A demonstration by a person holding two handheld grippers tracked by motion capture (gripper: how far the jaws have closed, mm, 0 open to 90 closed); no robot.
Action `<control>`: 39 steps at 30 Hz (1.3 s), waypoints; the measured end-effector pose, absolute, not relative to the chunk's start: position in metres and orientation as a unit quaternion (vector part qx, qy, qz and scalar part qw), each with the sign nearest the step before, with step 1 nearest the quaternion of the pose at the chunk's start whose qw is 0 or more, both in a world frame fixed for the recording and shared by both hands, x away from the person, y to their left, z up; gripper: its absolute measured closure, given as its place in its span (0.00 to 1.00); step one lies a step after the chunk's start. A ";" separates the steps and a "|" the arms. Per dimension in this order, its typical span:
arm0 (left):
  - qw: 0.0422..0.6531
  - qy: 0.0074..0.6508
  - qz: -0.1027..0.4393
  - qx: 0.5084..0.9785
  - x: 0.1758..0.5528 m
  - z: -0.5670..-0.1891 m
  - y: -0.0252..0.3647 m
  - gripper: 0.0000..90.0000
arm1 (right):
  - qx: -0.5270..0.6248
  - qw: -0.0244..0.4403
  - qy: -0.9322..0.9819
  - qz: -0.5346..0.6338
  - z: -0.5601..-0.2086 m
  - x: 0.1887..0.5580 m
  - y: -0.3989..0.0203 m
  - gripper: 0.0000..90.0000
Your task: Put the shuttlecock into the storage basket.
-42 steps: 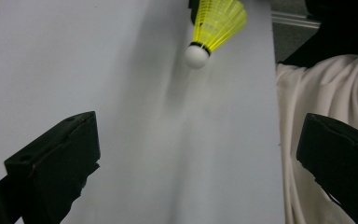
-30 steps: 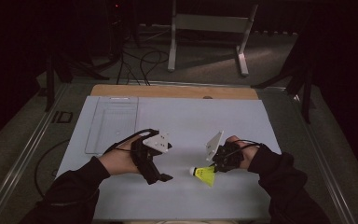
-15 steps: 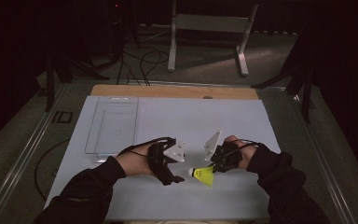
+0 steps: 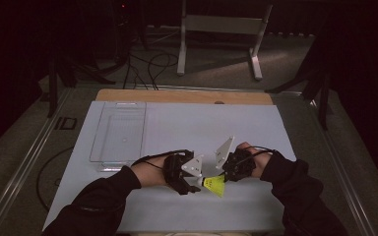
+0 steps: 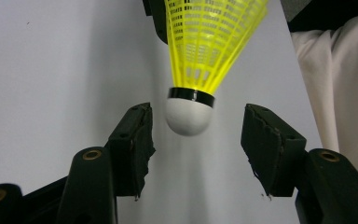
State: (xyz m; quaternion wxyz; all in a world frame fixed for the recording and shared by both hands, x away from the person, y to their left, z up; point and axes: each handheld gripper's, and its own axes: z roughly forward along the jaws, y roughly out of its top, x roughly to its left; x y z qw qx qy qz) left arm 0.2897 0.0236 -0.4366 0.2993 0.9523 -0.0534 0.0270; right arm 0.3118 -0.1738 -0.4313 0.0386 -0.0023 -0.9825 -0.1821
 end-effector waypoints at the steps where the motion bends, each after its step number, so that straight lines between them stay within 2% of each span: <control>1: 0.295 -0.056 0.031 0.953 0.289 -0.438 0.022 0.50 | -0.002 0.039 -0.982 -0.183 -0.431 0.312 -0.174 1.00; 10: 0.286 -0.065 0.033 0.956 0.288 -0.441 0.016 0.58 | -0.003 0.044 -0.981 -0.187 -0.430 0.311 -0.174 1.00; 16: 0.287 -0.071 0.031 0.955 0.287 -0.441 0.013 0.71 | -0.002 0.042 -0.981 -0.187 -0.429 0.312 -0.173 1.00; 31: 0.265 -0.089 0.031 0.960 0.289 -0.440 0.014 0.73 | -0.010 0.040 -0.981 -0.189 -0.432 0.312 -0.169 0.99; 32: 0.265 -0.090 0.028 0.959 0.290 -0.439 0.015 0.73 | -0.028 0.043 -0.979 -0.197 -0.432 0.312 -0.169 0.94; 33: 0.267 -0.090 0.028 0.959 0.290 -0.438 0.015 0.73 | -0.028 0.043 -0.979 -0.197 -0.432 0.312 -0.169 0.94; 34: 0.268 -0.089 0.023 0.959 0.291 -0.437 0.016 0.73 | -0.039 0.033 -0.978 -0.203 -0.431 0.312 -0.170 0.84; 36: 0.270 -0.088 0.019 0.959 0.290 -0.436 0.018 0.73 | -0.043 0.030 -0.978 -0.203 -0.430 0.311 -0.171 0.81; 37: 0.269 -0.088 0.017 0.959 0.290 -0.435 0.018 0.73 | -0.046 0.021 -0.977 -0.206 -0.430 0.311 -0.172 0.73; 39: 0.270 -0.089 0.022 0.959 0.290 -0.434 0.019 0.73 | -0.052 0.019 -0.976 -0.210 -0.430 0.311 -0.173 0.70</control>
